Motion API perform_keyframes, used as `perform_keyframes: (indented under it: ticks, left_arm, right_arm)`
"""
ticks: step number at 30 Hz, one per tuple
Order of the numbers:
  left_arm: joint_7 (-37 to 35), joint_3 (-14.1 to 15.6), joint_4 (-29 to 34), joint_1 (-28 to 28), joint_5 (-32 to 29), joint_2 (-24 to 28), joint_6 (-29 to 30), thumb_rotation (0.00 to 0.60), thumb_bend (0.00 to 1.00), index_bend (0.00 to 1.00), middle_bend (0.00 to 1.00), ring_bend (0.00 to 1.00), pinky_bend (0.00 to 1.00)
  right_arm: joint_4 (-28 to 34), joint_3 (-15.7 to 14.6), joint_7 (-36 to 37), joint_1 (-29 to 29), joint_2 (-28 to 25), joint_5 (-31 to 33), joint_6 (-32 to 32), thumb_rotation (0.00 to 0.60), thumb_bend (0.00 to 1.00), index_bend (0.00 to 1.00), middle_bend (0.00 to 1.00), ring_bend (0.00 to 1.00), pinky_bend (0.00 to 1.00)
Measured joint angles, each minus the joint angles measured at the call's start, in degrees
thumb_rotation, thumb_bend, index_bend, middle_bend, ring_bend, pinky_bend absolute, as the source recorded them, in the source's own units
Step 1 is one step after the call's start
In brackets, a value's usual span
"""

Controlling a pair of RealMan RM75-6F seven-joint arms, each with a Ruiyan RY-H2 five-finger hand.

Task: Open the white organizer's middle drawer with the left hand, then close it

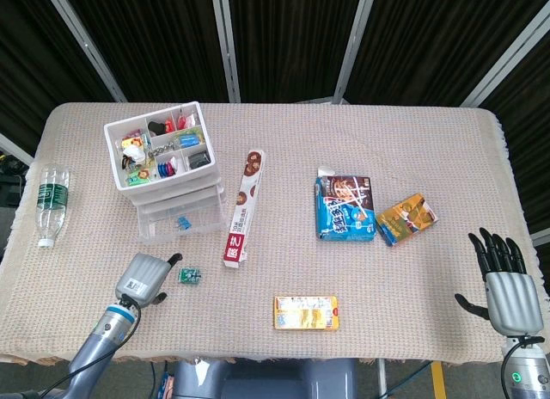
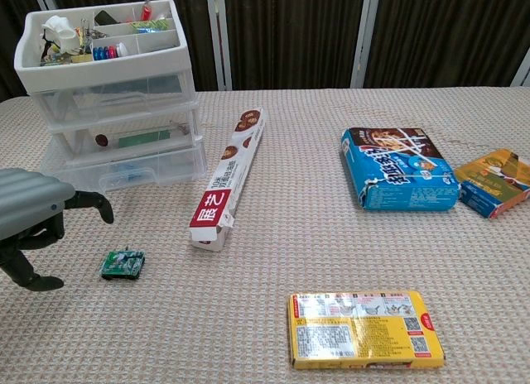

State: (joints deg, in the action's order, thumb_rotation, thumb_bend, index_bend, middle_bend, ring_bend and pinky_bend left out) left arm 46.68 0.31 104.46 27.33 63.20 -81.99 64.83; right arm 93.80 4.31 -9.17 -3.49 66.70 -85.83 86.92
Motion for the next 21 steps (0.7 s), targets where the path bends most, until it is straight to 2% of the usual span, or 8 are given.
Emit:
perform_keyframes:
  ticks: [6,11,14,15,18,21]
  left_arm:
    - [4.32,-1.75,-2.15,2.62,-7.11,-4.26,-1.85,0.6,0.23,0.29,0.96,0.85,0.71]
    - [5.84,-2.56,-4.45,4.25,-9.79,-7.82,-1.81,0.6,0.25,0.31,0.96,0.85,0.71]
    - [5.88,-2.73,-5.84,4.89,-10.1,-9.37,-1.55,0.6,0.36,0.35,0.96,0.85,0.71]
    - [5.84,-2.75,-6.28,5.11,-10.26,-9.87,-1.45,0.6,0.43,0.38,0.96,0.85,0.71]
    - [5.3,-2.85,-6.91,5.48,-10.59,-10.72,-1.32,0.6,0.62,0.54,0.96,0.85,0.71]
    - [4.53,-2.71,-7.08,5.67,-10.55,-11.15,-1.24,0.6,0.67,0.64,0.97,0.86,0.71]
  right_arm:
    - [-0.13,-0.01,0.3,0.01,-0.07,-0.1,0.04,0.6,0.0,0.06,0.0,0.0,0.0]
    - [-0.17,-0.03,0.41,0.0,-0.13,-0.17,0.04,0.6,0.0,0.06,0.0,0.0,0.0]
    - [-0.17,-0.04,0.51,0.02,-0.14,-0.21,0.09,0.6,0.0,0.06,0.0,0.0,0.0]
    - [-0.18,-0.05,0.53,0.03,-0.14,-0.22,0.09,0.6,0.0,0.06,0.0,0.0,0.0]
    - [-0.18,-0.07,0.53,0.02,-0.16,-0.23,0.05,0.6,0.0,0.06,0.0,0.0,0.0]
    - [-0.18,-0.04,0.56,0.03,-0.16,-0.24,0.12,0.6,0.0,0.06,0.0,0.0,0.0]
